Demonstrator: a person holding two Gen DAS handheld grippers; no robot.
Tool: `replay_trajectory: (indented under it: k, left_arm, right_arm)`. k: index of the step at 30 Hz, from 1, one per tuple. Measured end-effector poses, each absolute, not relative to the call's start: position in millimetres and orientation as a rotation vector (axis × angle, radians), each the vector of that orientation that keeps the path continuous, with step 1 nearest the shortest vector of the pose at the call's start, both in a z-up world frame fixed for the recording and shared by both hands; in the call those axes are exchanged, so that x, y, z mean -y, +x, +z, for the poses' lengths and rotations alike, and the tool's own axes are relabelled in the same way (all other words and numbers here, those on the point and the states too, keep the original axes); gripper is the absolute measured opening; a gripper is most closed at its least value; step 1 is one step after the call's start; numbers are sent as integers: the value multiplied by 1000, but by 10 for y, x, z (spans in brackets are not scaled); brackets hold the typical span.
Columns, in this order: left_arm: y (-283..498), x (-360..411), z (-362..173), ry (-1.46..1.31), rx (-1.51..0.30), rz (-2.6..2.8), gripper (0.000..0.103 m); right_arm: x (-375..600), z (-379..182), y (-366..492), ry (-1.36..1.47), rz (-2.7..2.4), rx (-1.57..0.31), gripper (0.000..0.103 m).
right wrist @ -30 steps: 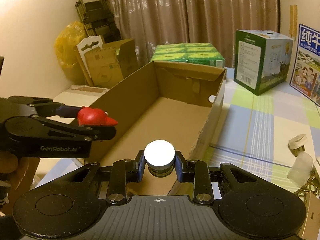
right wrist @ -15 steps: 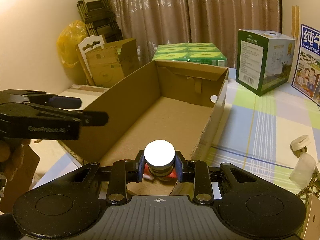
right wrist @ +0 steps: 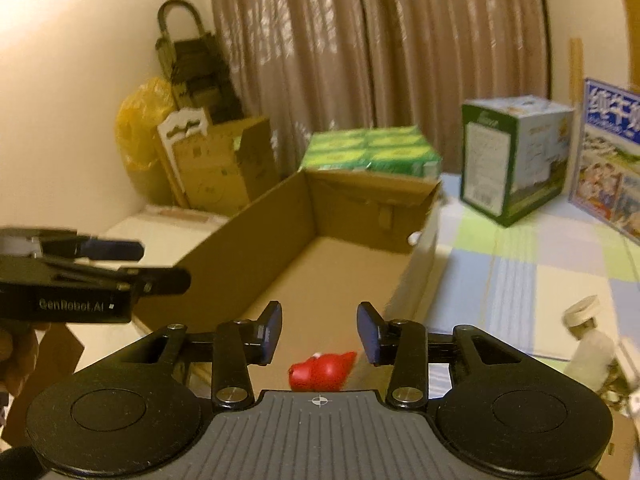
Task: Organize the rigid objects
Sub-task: 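Open the left tool to drop the pig into the box while the right tool releases the jar, then move both open tools back over the remaining objects on the table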
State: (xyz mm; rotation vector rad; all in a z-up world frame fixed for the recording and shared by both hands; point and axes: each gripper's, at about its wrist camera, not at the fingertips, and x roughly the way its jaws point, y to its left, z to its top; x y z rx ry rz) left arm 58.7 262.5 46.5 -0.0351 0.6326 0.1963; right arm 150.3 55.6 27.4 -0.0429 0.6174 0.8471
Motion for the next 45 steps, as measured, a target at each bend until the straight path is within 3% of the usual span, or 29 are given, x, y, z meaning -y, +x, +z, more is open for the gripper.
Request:
replay_trajectory:
  k: [6,16,30,45]
  left_arm:
    - [425,-2406,591,-53,-600,174,66]
    - [189,-1630,734,-86,-556,50,72]
    - [421,-549,461,-19,-619,-83,75]
    - [977,-263,-277,44,-722,-128,75]
  right_arm:
    - [20,404,1257,17,744,-578,47]
    - [1206,232,702,73,448,-635,68]
    - [2151,43,665,204,320,-688,76]
    - [2147,-415,1527,279,358,-789,83]
